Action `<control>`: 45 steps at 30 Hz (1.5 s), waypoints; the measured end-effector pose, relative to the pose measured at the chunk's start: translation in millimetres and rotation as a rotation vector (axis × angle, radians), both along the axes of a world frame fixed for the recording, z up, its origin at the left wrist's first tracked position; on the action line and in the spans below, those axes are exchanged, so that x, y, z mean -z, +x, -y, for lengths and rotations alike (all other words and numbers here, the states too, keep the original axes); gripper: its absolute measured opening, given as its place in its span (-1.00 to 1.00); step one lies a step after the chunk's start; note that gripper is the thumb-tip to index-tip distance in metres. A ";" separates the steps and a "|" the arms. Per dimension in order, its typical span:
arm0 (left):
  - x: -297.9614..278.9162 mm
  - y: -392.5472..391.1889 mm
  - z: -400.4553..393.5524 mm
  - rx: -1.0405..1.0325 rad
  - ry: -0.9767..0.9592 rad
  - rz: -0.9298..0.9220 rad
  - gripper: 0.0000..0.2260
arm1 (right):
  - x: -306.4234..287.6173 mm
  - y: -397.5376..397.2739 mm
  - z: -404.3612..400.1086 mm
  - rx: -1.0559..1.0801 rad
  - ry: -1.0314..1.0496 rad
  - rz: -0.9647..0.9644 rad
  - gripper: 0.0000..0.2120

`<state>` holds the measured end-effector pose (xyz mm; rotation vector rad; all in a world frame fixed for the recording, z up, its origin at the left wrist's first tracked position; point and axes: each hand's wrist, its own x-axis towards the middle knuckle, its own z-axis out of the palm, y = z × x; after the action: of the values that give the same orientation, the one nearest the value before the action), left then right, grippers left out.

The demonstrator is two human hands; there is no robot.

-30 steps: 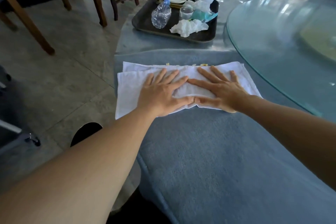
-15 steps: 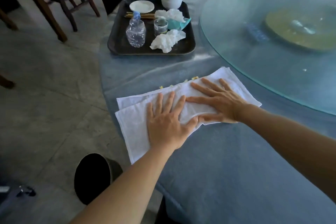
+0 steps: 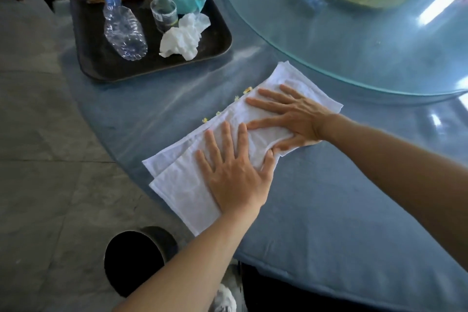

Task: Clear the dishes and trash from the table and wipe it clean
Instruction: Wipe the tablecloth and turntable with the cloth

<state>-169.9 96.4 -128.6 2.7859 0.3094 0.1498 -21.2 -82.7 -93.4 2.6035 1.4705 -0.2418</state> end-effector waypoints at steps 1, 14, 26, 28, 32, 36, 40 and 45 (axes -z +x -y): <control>0.3 0.5 0.2 0.003 0.002 -0.007 -0.24 | 0.5 0.3 -0.3 -0.003 0.007 0.001 -0.27; -4.5 1.6 -0.4 0.033 0.024 -0.098 -0.25 | -3.5 6.7 -2.5 0.024 -0.007 -0.017 -0.24; -12.4 -5.8 -2.0 0.062 0.061 -0.212 -0.31 | 1.9 -6.9 3.6 0.103 0.101 -0.094 -0.29; -13.1 -20.5 1.4 0.096 0.053 -0.239 -0.35 | 4.1 -19.1 6.0 0.144 0.152 -0.095 -0.32; -19.0 -47.7 8.5 0.163 0.012 -0.308 -0.35 | 5.1 -43.4 18.1 0.161 0.207 -0.111 -0.35; -29.7 -56.3 0.3 0.233 -0.015 -0.341 -0.31 | 2.3 -56.8 23.2 0.183 0.225 -0.152 -0.35; -53.8 -31.0 -25.5 0.356 -0.092 -0.330 -0.43 | -15.4 -68.1 12.0 0.339 0.212 -0.301 -0.37; -65.9 28.5 -59.2 0.406 -0.285 -0.229 -0.77 | -38.4 -159.5 -50.1 1.316 0.566 -0.249 -0.40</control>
<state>-141.5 155.6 -62.7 2.5171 -0.1733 -0.2894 -180.8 -32.6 -55.0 3.6555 -0.4861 -0.2868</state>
